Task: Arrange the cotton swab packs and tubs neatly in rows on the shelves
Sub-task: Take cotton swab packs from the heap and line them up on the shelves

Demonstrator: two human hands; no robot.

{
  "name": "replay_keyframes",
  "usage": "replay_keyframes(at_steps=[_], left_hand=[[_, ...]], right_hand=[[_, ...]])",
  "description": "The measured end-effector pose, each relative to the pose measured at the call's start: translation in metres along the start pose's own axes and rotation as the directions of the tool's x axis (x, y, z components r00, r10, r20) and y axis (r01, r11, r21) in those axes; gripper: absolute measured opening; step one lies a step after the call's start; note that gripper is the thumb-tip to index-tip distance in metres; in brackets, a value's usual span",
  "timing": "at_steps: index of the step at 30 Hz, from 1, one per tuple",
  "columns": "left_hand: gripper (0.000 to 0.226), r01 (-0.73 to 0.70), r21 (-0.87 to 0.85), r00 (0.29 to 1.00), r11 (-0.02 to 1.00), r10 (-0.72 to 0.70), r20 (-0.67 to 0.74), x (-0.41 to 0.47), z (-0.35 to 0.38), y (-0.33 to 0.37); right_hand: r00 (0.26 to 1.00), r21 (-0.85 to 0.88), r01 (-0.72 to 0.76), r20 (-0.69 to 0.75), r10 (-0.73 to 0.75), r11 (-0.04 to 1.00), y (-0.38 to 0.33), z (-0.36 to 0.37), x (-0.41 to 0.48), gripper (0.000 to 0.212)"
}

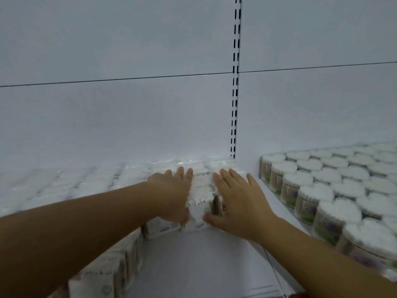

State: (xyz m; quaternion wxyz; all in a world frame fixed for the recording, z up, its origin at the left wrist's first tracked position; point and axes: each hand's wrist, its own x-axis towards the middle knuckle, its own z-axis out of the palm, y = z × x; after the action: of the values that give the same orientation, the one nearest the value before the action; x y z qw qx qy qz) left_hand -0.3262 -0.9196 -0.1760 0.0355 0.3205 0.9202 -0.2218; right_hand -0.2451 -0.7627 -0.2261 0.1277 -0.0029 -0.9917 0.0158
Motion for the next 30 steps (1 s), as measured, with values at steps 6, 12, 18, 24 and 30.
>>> replay_keyframes(at_steps=[6, 12, 18, 24, 30], left_hand=[[0.133, 0.056, -0.100, 0.996, 0.993, -0.049, 0.078, -0.006, -0.012, 0.000], [0.115, 0.073, -0.117, 0.997, 0.990, -0.074, -0.004, -0.019, -0.003, 0.010], [0.104, -0.007, -0.132, 0.995, 0.991, -0.006, -0.098, -0.028, -0.015, 0.020], [0.054, -0.046, -0.058, 0.973, 0.997, 0.032, -0.229, -0.031, -0.023, 0.025], [0.070, -0.068, -0.179, 0.976, 0.982, 0.028, -0.218, -0.026, -0.026, 0.022]], right_hand=[[0.999, 0.031, 0.030, -0.016, -0.029, 0.999, 0.003, 0.002, 0.002, 0.100], [0.997, 0.128, 0.053, 0.055, -0.061, 0.990, 0.006, -0.004, 0.005, 0.110], [0.994, 0.188, -0.011, 0.111, -0.010, 0.982, 0.030, -0.030, -0.013, 0.087], [0.999, 0.214, 0.044, -0.004, -0.044, 0.976, 0.032, -0.016, -0.030, 0.070], [0.998, 0.219, 0.060, -0.030, -0.054, 0.974, 0.037, -0.022, -0.027, 0.062]])
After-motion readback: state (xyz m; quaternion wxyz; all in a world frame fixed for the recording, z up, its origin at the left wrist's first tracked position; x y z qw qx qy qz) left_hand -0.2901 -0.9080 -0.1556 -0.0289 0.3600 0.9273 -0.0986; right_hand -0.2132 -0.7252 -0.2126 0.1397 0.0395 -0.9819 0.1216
